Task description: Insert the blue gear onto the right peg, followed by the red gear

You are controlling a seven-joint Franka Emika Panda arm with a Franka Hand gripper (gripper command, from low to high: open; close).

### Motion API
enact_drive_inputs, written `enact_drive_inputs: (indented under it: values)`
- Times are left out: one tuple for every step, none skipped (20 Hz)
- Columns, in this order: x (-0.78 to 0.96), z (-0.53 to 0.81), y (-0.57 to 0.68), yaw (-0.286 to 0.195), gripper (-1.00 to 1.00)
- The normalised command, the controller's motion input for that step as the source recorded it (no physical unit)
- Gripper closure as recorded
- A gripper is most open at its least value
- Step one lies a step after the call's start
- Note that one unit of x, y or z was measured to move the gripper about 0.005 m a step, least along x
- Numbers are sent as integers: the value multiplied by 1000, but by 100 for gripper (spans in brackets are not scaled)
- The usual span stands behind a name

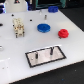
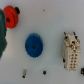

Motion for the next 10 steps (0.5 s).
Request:
enact_drive_inputs:
  values:
    - [-743, -214, 398, 0, -100]
    - [-668, -203, 410, 0, -100]
    - [-715, -179, 387, 0, -100]
    - [-711, -169, 417, 0, -100]
    - [-705, -192, 402, 0, -100]
    - [-681, -189, 393, 0, -100]
    - [-650, -232, 402, 0, -100]
    - [-660, -233, 379, 0, -100]
    - [-651, -292, 346, 0, -100]
    - [-635, -356, 330, 0, -100]
